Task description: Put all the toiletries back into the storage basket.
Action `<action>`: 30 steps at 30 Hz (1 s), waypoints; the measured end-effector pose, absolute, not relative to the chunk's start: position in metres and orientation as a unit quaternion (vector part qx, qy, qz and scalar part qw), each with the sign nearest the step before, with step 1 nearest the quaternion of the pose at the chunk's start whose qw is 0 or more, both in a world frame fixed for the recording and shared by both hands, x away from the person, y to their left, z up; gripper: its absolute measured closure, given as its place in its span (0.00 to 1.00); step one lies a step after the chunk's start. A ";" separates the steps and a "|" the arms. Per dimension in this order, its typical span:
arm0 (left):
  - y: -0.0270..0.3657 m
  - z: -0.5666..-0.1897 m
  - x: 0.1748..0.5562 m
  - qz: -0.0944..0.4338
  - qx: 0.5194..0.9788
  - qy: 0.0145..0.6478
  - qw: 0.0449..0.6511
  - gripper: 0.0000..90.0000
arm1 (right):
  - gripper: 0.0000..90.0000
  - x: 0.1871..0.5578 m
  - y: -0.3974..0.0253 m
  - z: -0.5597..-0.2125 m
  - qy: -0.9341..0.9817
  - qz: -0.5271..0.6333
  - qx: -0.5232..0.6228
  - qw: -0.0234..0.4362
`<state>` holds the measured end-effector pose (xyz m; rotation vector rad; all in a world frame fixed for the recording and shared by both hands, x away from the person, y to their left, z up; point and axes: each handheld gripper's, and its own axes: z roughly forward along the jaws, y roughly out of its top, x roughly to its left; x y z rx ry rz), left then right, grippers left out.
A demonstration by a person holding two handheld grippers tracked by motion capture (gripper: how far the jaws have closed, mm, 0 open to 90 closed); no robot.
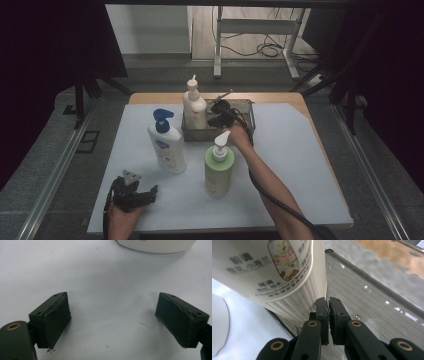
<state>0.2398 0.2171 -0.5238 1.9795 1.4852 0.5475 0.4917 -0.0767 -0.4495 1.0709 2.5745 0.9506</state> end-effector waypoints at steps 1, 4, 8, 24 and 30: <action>0.217 -0.524 0.240 0.206 0.745 0.559 0.299 0.13 | 0.95 0.492 -0.075 -0.449 0.870 0.321 0.361 0.098; 0.217 -0.524 0.240 0.206 0.745 0.559 0.299 0.13 | 0.95 0.491 -0.072 -0.449 0.871 0.321 0.358 0.097; 0.217 -0.524 0.240 0.206 0.745 0.559 0.299 0.13 | 0.96 0.491 -0.069 -0.450 0.873 0.318 0.355 0.100; 0.217 -0.524 0.240 0.206 0.745 0.559 0.299 0.13 | 0.95 0.486 -0.057 -0.448 0.874 0.339 0.337 0.083; 0.217 -0.524 0.240 0.206 0.745 0.559 0.299 0.13 | 0.95 0.484 -0.048 -0.448 0.877 0.339 0.329 0.086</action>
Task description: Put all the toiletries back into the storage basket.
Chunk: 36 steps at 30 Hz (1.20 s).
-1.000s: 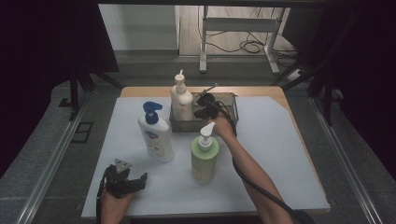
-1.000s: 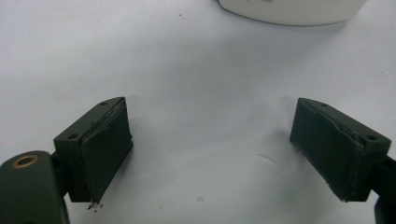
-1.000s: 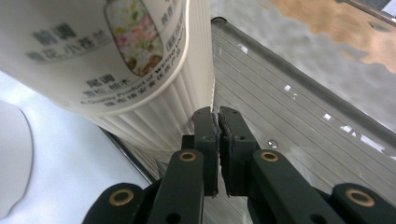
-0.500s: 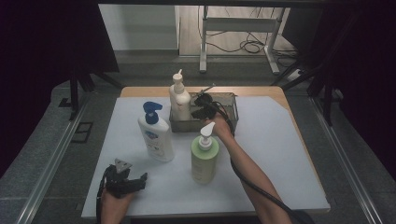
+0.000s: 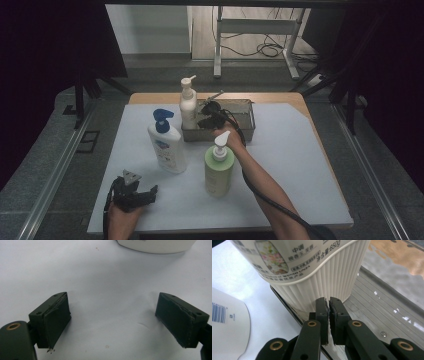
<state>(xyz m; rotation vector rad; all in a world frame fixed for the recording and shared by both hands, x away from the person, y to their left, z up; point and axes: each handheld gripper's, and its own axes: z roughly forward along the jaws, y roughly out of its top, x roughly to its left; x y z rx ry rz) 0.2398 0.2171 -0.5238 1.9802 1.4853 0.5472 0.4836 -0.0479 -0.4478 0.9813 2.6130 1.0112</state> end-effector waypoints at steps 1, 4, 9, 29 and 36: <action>0.217 -0.524 0.240 0.206 0.745 0.559 0.299 0.13 | 0.95 0.484 -0.047 -0.448 0.877 0.339 0.330 0.088; 0.217 -0.524 0.240 0.206 0.745 0.559 0.299 0.13 | 0.95 0.484 -0.048 -0.447 0.874 0.344 0.332 0.085; 0.217 -0.524 0.240 0.206 0.745 0.559 0.299 0.13 | 0.96 0.483 -0.048 -0.447 0.874 0.345 0.332 0.087; 0.217 -0.524 0.240 0.206 0.745 0.559 0.299 0.13 | 0.88 0.481 -0.053 -0.446 0.871 0.349 0.333 0.092; 0.217 -0.524 0.240 0.207 0.745 0.559 0.299 0.13 | 0.85 0.478 -0.058 -0.442 0.868 0.360 0.330 0.087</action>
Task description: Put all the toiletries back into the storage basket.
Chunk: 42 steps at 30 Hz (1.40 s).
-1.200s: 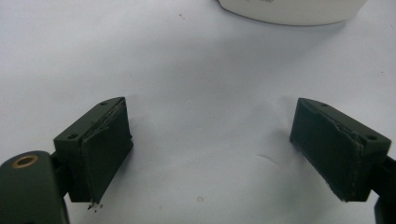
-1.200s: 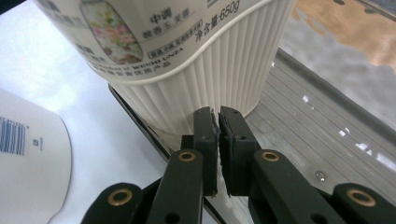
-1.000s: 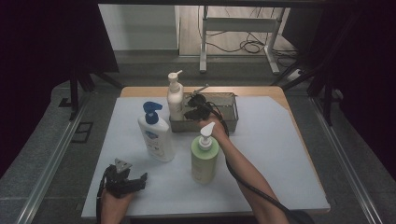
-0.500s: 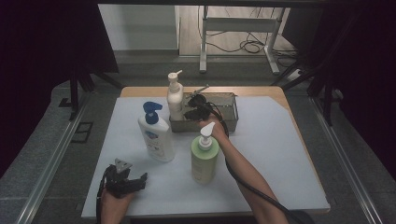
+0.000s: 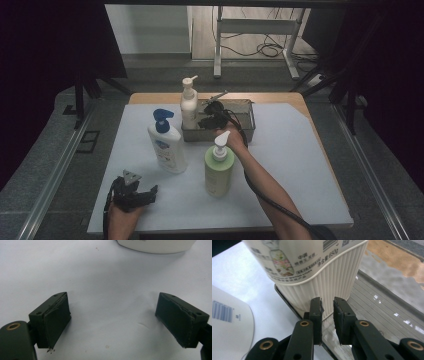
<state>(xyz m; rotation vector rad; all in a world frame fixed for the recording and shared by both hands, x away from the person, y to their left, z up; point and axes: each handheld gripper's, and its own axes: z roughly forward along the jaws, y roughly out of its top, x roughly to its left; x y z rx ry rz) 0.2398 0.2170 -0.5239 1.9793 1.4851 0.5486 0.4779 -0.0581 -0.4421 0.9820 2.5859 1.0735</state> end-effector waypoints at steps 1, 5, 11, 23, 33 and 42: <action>0.217 -0.524 0.240 0.206 0.745 0.559 0.299 0.13 | 0.84 0.477 -0.058 -0.442 0.868 0.361 0.329 0.087; 0.217 -0.524 0.240 0.206 0.745 0.559 0.299 0.13 | 0.80 0.473 -0.059 -0.439 0.869 0.364 0.325 0.088; 0.217 -0.524 0.240 0.207 0.745 0.559 0.299 0.13 | 0.67 0.466 -0.066 -0.430 0.868 0.374 0.314 0.091; 0.217 -0.524 0.240 0.207 0.745 0.559 0.299 0.13 | 0.45 0.452 -0.085 -0.419 0.867 0.395 0.293 0.080; 0.217 -0.524 0.240 0.207 0.745 0.559 0.299 0.13 | 0.36 0.443 -0.097 -0.416 0.865 0.401 0.289 0.082; 0.217 -0.524 0.240 0.208 0.745 0.559 0.299 0.13 | 0.31 0.433 -0.108 -0.412 0.866 0.404 0.281 0.086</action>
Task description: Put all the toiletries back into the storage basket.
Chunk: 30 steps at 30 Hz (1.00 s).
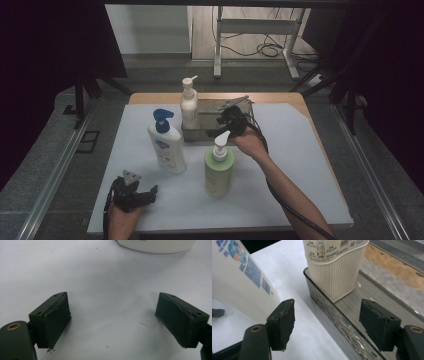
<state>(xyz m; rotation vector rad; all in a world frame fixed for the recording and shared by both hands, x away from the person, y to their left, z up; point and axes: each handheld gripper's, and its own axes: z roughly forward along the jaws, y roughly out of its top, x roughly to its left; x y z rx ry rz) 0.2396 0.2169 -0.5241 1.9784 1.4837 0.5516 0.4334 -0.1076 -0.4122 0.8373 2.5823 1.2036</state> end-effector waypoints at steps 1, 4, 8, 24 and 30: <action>0.217 -0.524 0.240 0.208 0.745 0.559 0.299 0.13 | 0.31 0.432 -0.109 -0.412 0.866 0.404 0.281 0.086; 0.217 -0.524 0.240 0.208 0.745 0.559 0.299 0.13 | 0.30 0.427 -0.115 -0.411 0.866 0.406 0.277 0.090; 0.217 -0.524 0.240 0.208 0.745 0.559 0.299 0.13 | 0.29 0.422 -0.123 -0.410 0.865 0.408 0.276 0.091; 0.217 -0.524 0.240 0.208 0.745 0.559 0.299 0.13 | 0.25 0.406 -0.153 -0.419 0.864 0.406 0.281 0.097; 0.217 -0.524 0.240 0.208 0.745 0.559 0.299 0.13 | 0.22 0.400 -0.162 -0.423 0.863 0.403 0.288 0.100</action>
